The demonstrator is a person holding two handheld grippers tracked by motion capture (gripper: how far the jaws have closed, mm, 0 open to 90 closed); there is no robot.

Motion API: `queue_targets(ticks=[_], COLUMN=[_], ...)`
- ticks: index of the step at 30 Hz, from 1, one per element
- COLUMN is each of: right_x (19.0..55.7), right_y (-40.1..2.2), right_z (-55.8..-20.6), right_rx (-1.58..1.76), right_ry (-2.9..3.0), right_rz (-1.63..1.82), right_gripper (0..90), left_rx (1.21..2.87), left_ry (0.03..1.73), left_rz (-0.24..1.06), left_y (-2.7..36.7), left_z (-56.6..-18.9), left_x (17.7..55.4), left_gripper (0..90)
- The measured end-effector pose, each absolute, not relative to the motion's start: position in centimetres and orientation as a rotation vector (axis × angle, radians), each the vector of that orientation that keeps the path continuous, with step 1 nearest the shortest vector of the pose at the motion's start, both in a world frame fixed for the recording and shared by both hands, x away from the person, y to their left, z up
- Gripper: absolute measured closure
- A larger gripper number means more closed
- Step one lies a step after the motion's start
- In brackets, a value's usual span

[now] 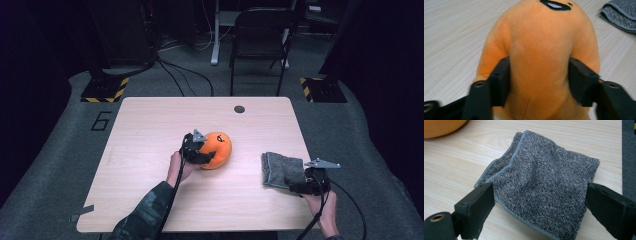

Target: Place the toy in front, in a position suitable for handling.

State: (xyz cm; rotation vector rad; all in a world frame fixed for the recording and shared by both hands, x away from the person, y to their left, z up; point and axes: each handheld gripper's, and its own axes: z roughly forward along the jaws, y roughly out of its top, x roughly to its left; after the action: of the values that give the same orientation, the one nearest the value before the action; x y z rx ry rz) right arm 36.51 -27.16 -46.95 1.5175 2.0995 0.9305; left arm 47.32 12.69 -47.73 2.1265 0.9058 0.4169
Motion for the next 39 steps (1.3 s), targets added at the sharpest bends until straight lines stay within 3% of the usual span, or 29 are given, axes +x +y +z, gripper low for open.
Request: queue_targets(ticks=[4,11,28,39], right_x=[36.7,36.9,36.9,37.0], right_y=[-26.9,-26.8,-27.1,-26.9], right_z=[-46.9,-46.6,-46.6,-47.0], right_rx=[1.493,1.478,1.475,1.480], right_ry=[2.116,2.117,2.108,2.125], right_rz=[0.927,0.936,0.935,0.924], right_gripper=[9.0,10.3,10.4,10.6], left_rx=[2.125,2.069,2.037,2.183], left_ry=[0.883,0.824,0.598,0.371], left_rz=[0.425,0.462,0.430,0.360], left_y=[13.1,13.5,14.3,11.3], left_z=[-48.1,-47.8,-42.3,-41.3], left_x=[47.2,46.5,44.8,43.9], left_gripper=[59.1,70.5,71.8,70.7])
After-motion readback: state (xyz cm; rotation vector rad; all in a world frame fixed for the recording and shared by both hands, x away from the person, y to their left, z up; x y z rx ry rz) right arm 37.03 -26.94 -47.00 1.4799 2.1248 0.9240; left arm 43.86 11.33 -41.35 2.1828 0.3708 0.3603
